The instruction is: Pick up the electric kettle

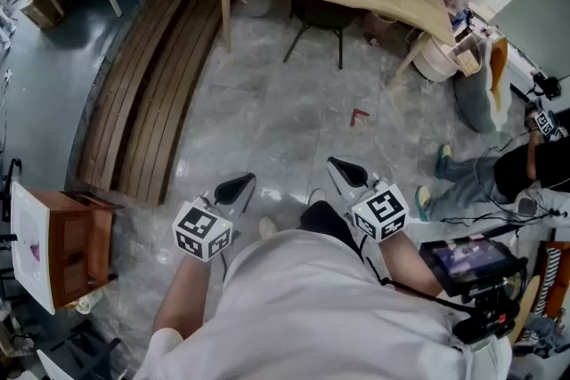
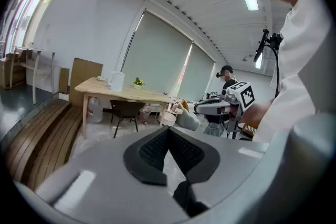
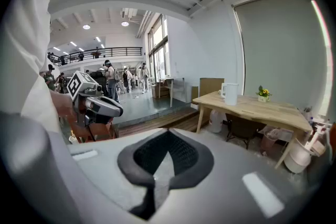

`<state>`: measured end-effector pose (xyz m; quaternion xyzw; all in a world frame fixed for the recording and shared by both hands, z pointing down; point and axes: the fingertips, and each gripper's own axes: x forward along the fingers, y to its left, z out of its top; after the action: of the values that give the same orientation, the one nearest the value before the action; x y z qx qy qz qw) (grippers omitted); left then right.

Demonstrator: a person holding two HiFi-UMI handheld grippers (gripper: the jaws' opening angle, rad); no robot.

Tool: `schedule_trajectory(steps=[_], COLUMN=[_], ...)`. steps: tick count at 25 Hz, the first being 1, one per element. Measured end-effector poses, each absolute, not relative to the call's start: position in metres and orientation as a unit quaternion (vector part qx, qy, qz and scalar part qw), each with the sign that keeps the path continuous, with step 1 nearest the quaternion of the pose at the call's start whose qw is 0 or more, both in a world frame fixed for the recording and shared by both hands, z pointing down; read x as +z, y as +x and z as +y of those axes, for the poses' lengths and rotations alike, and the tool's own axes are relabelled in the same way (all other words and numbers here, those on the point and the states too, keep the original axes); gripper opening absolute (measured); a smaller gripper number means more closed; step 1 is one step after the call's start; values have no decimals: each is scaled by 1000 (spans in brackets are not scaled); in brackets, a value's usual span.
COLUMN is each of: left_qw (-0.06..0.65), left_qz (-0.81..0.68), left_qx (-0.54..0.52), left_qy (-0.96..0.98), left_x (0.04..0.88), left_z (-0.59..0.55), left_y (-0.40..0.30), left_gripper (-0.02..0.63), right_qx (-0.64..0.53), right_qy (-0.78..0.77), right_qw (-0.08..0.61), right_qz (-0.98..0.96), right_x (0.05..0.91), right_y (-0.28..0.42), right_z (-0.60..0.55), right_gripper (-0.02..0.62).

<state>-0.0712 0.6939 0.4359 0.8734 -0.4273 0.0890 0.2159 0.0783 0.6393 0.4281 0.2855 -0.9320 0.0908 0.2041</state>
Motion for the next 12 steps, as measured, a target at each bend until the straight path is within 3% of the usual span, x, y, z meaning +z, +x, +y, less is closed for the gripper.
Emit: schedule_trajectory(steps=[12], left_qw=[204], left_qz=[-437], left_qx=[100], left_qy=[870], left_x=[432], left_z=[601], left_y=[-71], left_gripper=[5], right_qx=[97], right_qy=[274], right_qw=[208], right_qz=[-934], right_x=[438], right_y=[72], right_z=[554], right_gripper=[2])
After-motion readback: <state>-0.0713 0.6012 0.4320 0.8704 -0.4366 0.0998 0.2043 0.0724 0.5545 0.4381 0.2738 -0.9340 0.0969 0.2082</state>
